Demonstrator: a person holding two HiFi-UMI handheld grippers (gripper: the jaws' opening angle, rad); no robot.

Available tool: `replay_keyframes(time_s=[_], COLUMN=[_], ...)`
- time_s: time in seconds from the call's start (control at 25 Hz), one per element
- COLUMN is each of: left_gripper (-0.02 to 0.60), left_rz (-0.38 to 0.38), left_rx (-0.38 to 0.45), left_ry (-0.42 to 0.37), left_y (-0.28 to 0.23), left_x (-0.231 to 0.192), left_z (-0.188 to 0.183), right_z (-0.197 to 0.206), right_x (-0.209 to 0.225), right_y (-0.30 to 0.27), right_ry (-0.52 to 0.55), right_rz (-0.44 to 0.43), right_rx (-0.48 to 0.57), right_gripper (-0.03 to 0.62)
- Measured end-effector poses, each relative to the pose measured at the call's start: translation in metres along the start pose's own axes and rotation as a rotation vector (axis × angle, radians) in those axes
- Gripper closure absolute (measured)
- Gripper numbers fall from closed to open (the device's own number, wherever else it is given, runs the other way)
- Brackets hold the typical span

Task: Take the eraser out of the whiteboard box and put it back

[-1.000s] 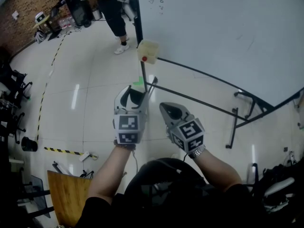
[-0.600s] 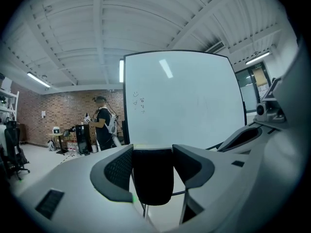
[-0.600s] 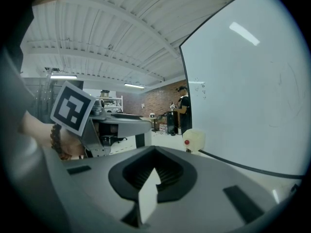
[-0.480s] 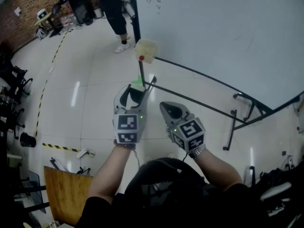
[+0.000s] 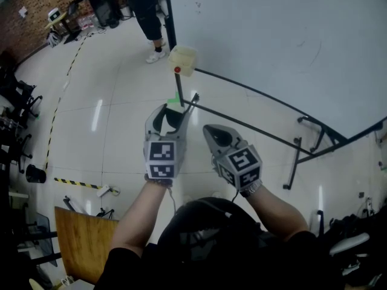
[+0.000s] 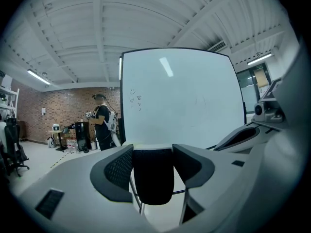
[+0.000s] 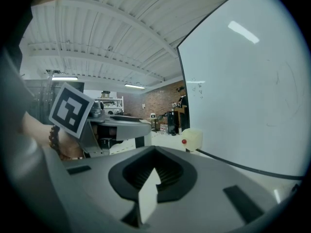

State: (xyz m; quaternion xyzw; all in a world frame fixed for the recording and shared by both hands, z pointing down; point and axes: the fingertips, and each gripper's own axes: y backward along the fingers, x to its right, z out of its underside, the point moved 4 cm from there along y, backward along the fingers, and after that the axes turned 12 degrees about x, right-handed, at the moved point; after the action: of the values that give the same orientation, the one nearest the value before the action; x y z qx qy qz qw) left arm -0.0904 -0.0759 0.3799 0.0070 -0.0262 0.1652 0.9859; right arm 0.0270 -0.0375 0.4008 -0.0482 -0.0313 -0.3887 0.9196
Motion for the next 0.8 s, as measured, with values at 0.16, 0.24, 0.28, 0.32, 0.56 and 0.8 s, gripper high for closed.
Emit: replay_keyframes(time_s=[0.16, 0.24, 0.28, 0.32, 0.56, 0.8], left_gripper=[0.341, 0.341, 0.341, 0.341, 0.341, 0.341], left_rz=[0.001, 0.001, 0.001, 0.001, 0.007, 0.009], left_rx=[0.000, 0.000, 0.000, 0.000, -0.004, -0.009], left_ry=[-0.002, -0.002, -0.001, 0.000, 0.006, 0.009], left_y=[-0.0025, -0.0040, -0.0045, -0.0049, -0.0063, -0.0048], left_x=[0.0022, 0.0027, 0.0031, 0.0036, 0.0056, 0.0073], left_z=[0.0000, 0.0004, 0.0007, 0.0009, 0.0011, 0.0023], right_z=[0.0002, 0.0002, -0.0003, -0.0009, -0.0016, -0.0008], right_x=[0.0019, 0.0035, 0.0044, 0.0052, 0.0058, 0.0061], right_y=[0.0002, -0.0004, -0.0007, -0.0008, 0.0000, 0.0004], right_ry=[-0.002, 0.000, 0.001, 0.001, 0.000, -0.002], right_rz=[-0.007, -0.008, -0.006, -0.005, -0.005, -0.005], right_rx=[-0.008, -0.003, 0.003, 0.007, -0.005, -0.001], right_gripper=[0.580, 0.580, 0.580, 0.580, 0.580, 0.580])
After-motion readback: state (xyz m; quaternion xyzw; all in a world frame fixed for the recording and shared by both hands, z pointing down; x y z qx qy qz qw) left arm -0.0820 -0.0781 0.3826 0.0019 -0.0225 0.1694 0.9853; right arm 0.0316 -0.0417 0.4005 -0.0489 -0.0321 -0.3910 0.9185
